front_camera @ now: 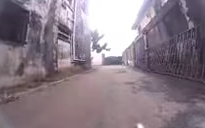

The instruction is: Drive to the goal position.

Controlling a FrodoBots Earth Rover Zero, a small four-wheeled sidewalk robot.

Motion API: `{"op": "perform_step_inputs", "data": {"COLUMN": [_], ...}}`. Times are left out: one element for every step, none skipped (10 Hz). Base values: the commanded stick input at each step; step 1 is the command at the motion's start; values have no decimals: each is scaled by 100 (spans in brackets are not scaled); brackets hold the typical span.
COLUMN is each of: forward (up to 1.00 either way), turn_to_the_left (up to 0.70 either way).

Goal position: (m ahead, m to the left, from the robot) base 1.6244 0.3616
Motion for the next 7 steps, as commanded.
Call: {"op": "perform_step_inputs", "data": {"forward": [70, 70, 70, 70, 70, 70, 70], "turn_to_the_left": [0, 0, 0, -5, -26, -35, -35]}}
